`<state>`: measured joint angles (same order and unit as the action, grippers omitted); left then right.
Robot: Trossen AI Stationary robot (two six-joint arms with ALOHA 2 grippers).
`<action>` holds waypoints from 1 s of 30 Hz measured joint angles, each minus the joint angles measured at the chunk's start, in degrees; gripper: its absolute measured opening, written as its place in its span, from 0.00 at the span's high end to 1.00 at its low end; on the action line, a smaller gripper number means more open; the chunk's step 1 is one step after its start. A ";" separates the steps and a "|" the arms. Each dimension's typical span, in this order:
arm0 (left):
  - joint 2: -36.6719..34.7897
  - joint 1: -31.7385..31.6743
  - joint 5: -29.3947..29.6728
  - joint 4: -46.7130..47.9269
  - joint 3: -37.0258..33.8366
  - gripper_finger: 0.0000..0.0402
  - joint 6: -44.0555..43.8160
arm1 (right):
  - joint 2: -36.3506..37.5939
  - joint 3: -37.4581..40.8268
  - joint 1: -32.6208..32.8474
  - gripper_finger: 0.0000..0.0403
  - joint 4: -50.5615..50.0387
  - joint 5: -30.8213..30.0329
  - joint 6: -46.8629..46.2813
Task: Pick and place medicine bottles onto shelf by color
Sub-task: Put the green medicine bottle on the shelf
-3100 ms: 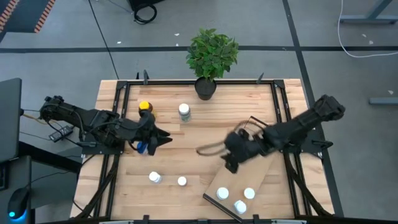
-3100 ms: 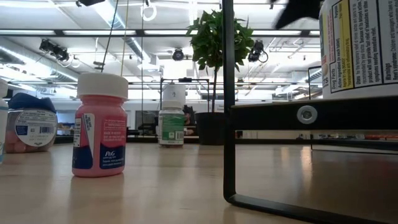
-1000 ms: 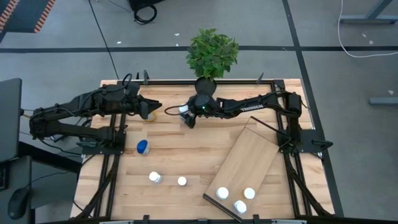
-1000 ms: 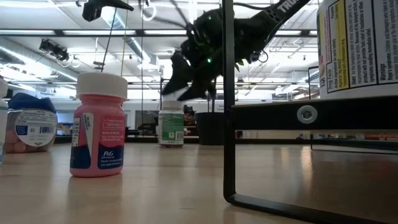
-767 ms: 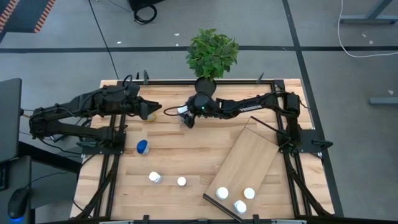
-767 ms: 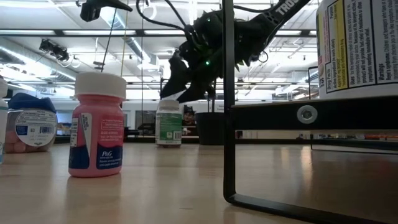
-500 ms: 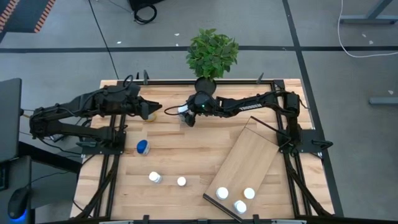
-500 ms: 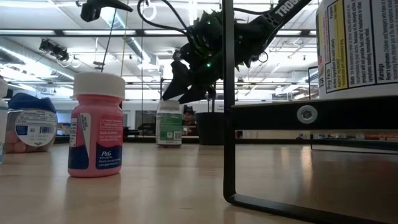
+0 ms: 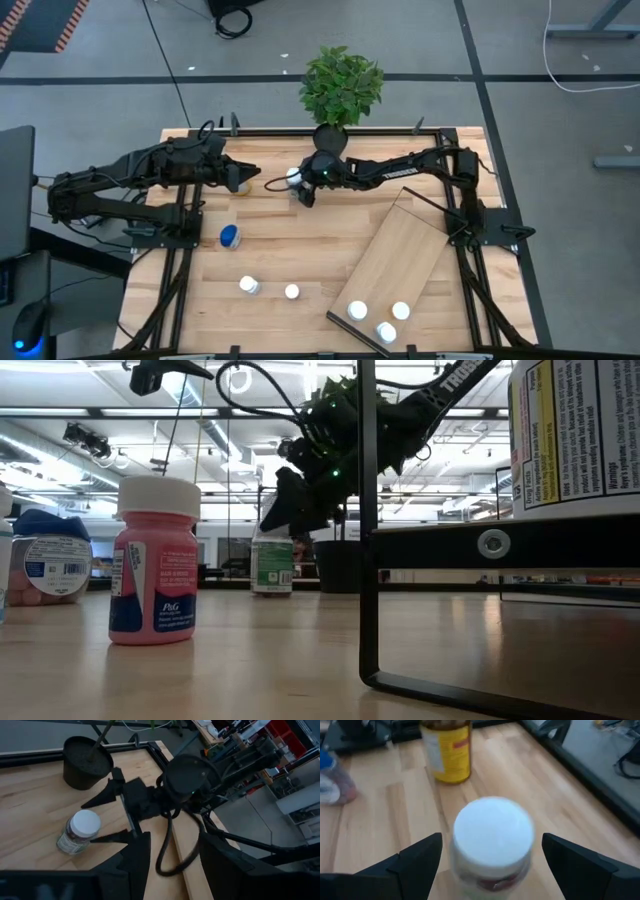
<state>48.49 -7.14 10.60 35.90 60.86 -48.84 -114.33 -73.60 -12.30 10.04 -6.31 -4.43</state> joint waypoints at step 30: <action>0.00 0.02 -0.01 0.42 0.00 0.57 -0.92 | -1.33 -0.09 0.61 0.40 3.61 -0.26 -0.04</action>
<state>48.49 -7.11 10.59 36.32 60.86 -49.76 -115.66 -73.69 -11.69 13.65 -6.57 -4.47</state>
